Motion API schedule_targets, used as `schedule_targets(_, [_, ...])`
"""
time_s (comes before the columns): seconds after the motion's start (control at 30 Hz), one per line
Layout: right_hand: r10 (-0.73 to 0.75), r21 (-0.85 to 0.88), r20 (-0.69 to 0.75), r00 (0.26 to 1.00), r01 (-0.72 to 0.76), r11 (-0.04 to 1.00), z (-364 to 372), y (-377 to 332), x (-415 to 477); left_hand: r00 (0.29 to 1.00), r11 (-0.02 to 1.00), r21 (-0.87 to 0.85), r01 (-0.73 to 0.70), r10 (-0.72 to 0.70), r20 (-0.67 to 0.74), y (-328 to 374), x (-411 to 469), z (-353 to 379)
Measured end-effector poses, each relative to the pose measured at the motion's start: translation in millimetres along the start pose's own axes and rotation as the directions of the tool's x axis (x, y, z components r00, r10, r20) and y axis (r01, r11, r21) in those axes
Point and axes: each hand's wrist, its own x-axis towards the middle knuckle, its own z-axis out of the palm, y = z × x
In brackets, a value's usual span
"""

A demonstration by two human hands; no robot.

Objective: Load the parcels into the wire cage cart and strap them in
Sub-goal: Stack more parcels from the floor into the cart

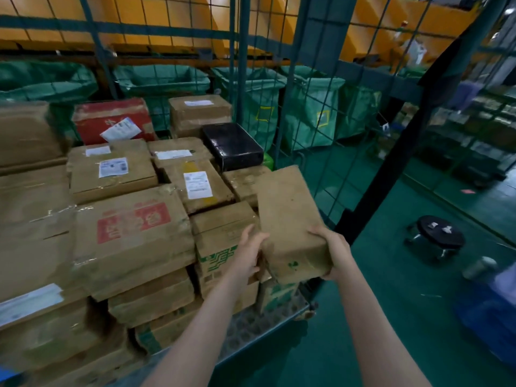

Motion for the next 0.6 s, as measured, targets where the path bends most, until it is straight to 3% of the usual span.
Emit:
schedule_targets(0.1, [0.135, 0.095, 0.029, 0.99, -0.137, 0.986, -5.2, -11.0, 25.0, 0.999, 0.999, 0.039, 0.015, -0.016, 0.029, 5.4, 17.1, 20.8])
schedule_targets(0.2, [0.21, 0.042, 0.051, 0.976, -0.212, 0.976, -12.0, -24.5, 53.8, 0.999, 0.999, 0.011, 0.046, -0.046, -0.005, 12.1, 36.1, 41.2])
schedule_targets(0.4, [0.237, -0.031, 0.088, 0.968, -0.235, 0.972, -32.5, -52.7, 107.2, 0.996, 0.987, -0.152, 0.053, -0.062, -0.058, 14.5, 69.3, 77.2])
schedule_targets(0.5, [0.232, -0.037, 0.129, 0.964, -0.23, 0.973, -35.8, -53.1, 122.7, 0.977, 0.941, -0.304, 0.148, -0.187, -0.105, -1.6, 84.3, 83.3])
schedule_targets(0.6, [0.249, -0.016, 0.196, 0.948, -0.251, 0.968, -39.8, -46.7, 133.3, 0.932, 0.909, -0.301, 0.288, -0.338, -0.128, -21.5, 91.7, 89.2])
